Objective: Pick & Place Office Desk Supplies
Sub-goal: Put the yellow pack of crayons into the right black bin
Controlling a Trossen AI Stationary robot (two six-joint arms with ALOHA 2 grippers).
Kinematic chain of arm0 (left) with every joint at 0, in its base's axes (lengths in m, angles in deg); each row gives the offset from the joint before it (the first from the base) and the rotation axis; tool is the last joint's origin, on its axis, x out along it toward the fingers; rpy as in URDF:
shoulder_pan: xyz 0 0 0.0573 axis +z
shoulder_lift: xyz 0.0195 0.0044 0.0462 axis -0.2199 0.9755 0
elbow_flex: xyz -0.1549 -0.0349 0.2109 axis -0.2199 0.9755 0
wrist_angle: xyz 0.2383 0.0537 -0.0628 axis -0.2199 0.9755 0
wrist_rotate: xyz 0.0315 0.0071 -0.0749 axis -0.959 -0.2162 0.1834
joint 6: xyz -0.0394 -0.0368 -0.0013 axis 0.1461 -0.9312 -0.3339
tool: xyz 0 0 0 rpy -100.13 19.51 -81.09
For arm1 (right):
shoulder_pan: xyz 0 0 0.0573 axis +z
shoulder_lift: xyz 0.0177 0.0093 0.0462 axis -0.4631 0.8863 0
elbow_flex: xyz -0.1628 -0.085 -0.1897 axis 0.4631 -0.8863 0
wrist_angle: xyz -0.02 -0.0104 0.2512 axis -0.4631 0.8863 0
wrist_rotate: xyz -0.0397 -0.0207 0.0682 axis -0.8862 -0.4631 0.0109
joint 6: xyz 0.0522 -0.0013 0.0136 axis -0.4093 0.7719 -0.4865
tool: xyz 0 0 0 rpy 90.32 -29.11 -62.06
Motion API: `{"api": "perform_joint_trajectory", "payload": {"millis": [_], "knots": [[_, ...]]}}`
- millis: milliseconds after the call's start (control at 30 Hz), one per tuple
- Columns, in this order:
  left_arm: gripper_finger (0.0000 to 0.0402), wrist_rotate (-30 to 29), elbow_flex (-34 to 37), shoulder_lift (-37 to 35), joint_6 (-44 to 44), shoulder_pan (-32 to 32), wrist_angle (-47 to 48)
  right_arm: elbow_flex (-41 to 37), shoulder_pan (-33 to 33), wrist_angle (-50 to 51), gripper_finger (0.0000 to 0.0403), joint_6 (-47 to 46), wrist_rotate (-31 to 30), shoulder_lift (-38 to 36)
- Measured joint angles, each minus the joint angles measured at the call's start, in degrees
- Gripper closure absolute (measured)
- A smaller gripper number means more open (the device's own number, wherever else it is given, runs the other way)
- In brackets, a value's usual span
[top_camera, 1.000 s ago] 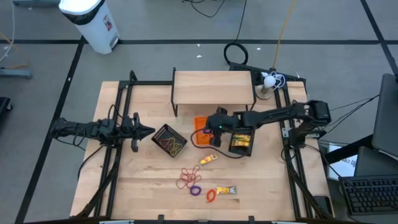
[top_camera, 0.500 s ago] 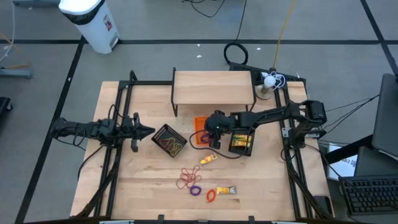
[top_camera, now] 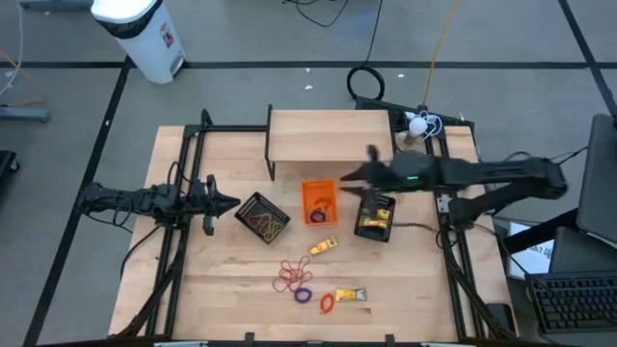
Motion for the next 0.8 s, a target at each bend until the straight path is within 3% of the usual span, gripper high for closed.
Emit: {"api": "perform_joint_trajectory", "payload": {"millis": [67,133,300,433,600,800], "knots": [[0.038,0.0,0.0,-0.01,0.08,0.01,0.02,-2.64,0.37,-1.76,0.037,0.46,0.09,-6.41],[0.038,0.0,0.0,0.0,0.2,0.0,0.02,-5.98,0.25,-3.77,0.0393,-1.03,0.89,-13.44],[0.038,-1.08,0.0,-0.02,0.34,0.0,0.0,-17.56,-0.19,-12.68,0.0397,-6.48,2.8,-30.67],[0.038,-2.12,0.0,-0.02,0.31,0.0,-0.02,-26.11,-0.16,-13.03,0.0401,-7.94,2.7,-42.39],[0.038,-2.12,0.0,-0.02,-0.43,0.0,-0.02,-35.14,-0.15,-15.39,0.0402,-10.51,2.67,-50.44],[0.038,-2.12,0.0,0.0,-1.34,0.0,-0.04,-40.73,-0.15,-16.73,0.0402,-9.37,2.52,-58.79]]}}
